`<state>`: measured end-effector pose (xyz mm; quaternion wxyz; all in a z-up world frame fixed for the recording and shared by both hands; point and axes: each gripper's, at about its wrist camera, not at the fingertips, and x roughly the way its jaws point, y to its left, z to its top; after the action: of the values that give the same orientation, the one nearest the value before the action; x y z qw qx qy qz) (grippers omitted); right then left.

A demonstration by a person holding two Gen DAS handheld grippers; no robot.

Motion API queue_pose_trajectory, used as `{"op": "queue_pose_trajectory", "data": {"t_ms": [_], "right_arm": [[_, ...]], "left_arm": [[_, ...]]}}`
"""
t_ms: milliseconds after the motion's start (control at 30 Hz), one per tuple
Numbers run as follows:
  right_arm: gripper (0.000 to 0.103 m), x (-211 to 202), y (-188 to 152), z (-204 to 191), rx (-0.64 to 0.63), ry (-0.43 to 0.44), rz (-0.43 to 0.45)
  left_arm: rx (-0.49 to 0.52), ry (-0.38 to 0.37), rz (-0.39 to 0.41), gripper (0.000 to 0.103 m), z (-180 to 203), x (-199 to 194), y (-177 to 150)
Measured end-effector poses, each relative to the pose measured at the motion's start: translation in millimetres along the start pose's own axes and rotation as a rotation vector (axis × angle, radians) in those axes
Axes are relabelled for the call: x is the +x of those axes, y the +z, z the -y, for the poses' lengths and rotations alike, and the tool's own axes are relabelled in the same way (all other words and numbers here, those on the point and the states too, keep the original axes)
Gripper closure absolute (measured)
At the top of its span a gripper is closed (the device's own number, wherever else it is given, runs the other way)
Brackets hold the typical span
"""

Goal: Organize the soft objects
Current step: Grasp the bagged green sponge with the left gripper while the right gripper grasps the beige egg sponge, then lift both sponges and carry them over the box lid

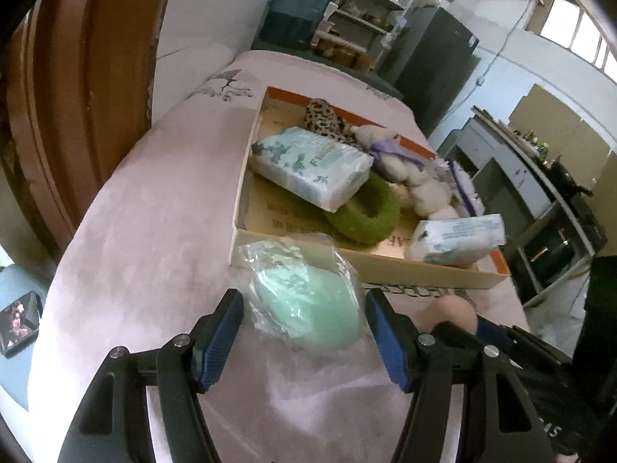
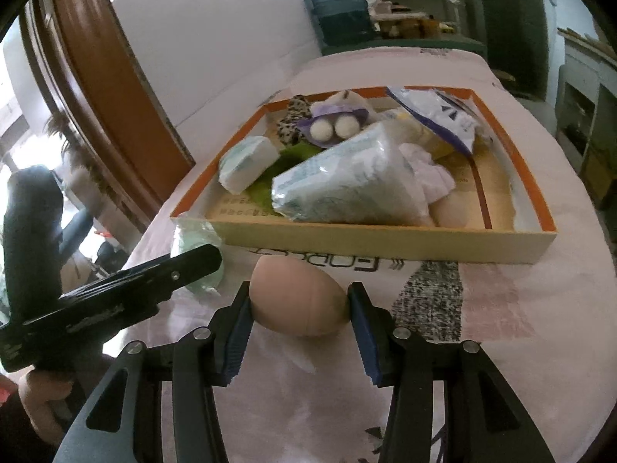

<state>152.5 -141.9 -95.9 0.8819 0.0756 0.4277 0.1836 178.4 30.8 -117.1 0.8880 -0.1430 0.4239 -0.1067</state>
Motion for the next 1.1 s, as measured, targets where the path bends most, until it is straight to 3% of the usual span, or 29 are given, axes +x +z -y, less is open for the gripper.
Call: {"op": "queue_pose_trajectory", "data": {"t_ms": [300, 1100], "right_arm": [[0.053, 0.1, -3.2, 0.2, 0.001, 0.003, -0.007], [0.053, -23.6, 6.6, -7.6, -0.027, -0.005, 0.049]], "left_arm": [[-0.019, -0.011, 0.022, 0.051, -6.6, -3.0, -0.2], [0.012, -0.051, 0.101, 0.051, 7.3, -39.2, 10.8]]}}
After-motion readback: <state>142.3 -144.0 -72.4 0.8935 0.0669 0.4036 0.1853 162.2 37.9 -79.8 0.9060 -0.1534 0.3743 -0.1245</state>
